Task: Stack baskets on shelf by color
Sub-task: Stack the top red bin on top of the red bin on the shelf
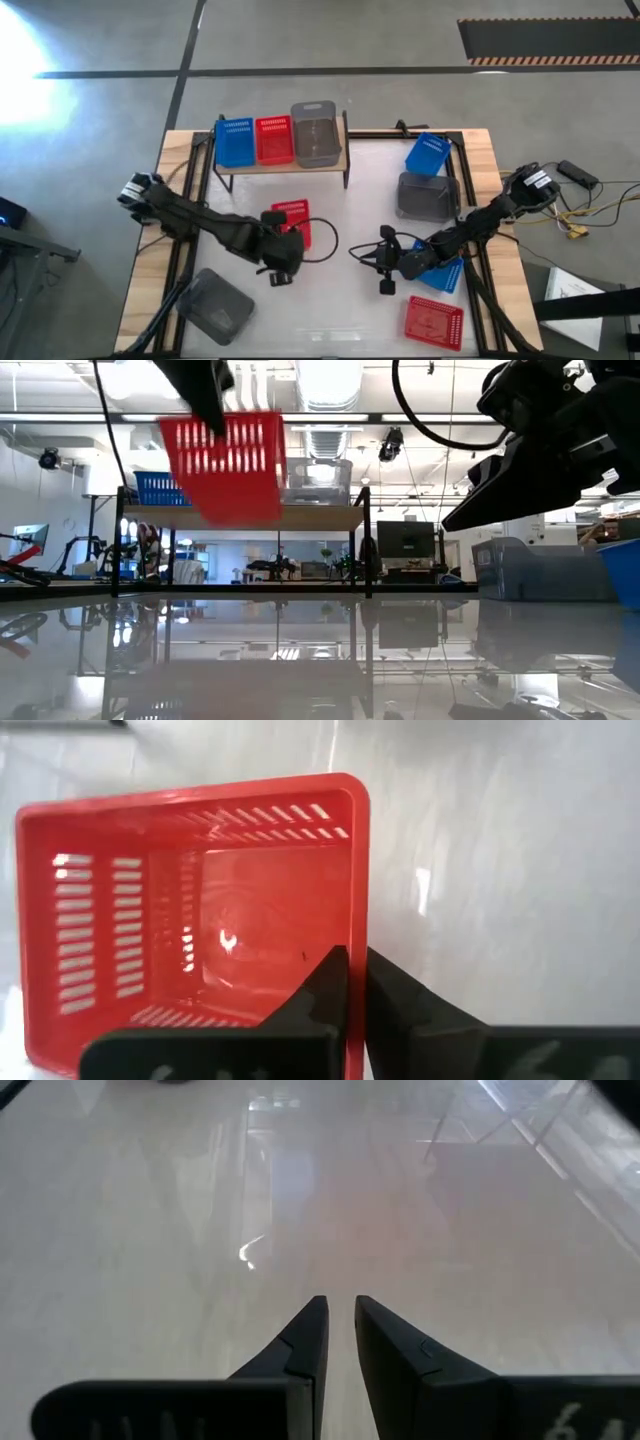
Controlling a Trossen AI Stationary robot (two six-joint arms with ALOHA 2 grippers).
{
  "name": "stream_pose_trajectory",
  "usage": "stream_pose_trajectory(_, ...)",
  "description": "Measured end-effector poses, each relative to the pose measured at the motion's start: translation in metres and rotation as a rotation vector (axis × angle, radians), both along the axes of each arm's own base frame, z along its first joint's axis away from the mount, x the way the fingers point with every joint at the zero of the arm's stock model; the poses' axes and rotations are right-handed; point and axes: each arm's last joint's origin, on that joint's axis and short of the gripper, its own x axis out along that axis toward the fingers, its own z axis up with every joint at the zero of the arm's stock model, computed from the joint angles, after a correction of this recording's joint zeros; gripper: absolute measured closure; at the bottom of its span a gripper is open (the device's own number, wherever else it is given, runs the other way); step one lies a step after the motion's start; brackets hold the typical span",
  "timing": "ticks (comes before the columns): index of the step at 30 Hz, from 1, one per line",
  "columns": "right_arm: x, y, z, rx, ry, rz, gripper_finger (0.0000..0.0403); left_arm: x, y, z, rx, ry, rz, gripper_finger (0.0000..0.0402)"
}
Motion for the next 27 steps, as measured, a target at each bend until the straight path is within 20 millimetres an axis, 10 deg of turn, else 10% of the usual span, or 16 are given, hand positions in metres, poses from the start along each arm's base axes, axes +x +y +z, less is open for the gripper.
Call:
stream_pose_trajectory(7, 0.000, 0.000, 0.000, -0.010, 0.001, 0.004, 0.0355, -0.034, 0.027, 0.064, 0.340, -0.076, -0.187, 0.0401)
stream_pose_trajectory(12, 0.000, 0.000, 0.000, -0.009, 0.001, 0.003, 0.0355, -0.056, 0.074, 0.089, 0.508, -0.134, -0.020, 0.0401)
stream_pose_trajectory(20, 0.001, 0.000, 0.001, 0.001, -0.016, 0.002, 0.0355, -0.062, 0.160, 0.090, 0.442, -0.123, 0.226, 0.0401)
stream_pose_trajectory(27, 0.001, 0.000, 0.002, 0.013, -0.019, -0.003, 0.0355, -0.049, 0.197, 0.072, 0.388, -0.084, 0.182, 0.0401)
